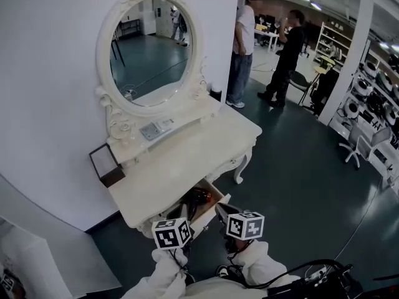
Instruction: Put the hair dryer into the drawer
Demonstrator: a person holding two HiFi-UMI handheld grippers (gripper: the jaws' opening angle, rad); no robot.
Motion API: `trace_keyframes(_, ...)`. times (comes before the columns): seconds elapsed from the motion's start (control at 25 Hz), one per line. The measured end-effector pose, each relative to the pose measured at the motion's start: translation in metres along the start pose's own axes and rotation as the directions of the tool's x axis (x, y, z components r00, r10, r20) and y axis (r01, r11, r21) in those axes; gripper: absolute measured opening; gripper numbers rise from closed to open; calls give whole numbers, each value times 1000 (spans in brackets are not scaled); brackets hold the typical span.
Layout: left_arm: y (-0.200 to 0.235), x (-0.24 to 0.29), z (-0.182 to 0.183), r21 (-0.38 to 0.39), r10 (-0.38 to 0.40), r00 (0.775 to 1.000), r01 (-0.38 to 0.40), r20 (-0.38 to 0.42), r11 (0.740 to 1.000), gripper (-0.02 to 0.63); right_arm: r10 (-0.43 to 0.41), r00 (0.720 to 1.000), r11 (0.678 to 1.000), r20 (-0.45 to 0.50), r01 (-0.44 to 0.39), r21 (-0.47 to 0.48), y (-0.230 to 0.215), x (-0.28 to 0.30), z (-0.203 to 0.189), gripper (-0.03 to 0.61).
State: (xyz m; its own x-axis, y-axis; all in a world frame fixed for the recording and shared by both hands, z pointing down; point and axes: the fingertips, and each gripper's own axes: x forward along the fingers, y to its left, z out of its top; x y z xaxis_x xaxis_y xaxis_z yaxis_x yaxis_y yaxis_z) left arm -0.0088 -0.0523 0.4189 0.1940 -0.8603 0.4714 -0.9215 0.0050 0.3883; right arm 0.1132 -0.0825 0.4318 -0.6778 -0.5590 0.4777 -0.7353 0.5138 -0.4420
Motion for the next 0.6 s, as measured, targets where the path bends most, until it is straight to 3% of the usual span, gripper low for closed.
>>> trace_keyframes(0.28, -28, -8, -10, 12, 132, 989, -134, 70, 991, 8, 48, 999, 991, 5, -47, -126, -18, -23, -2, 66)
trace_keyframes(0.52, -42, -10, -14, 58, 171, 983, -175, 72, 983, 8, 41, 998, 977, -42, -49, -206, -25, -23, -1, 61)
trace_keyframes(0.6, -41, -11, -14, 52, 181, 981, -185, 75, 981, 8, 47, 998, 980, -50, -56, -192, -26, -19, 0, 61)
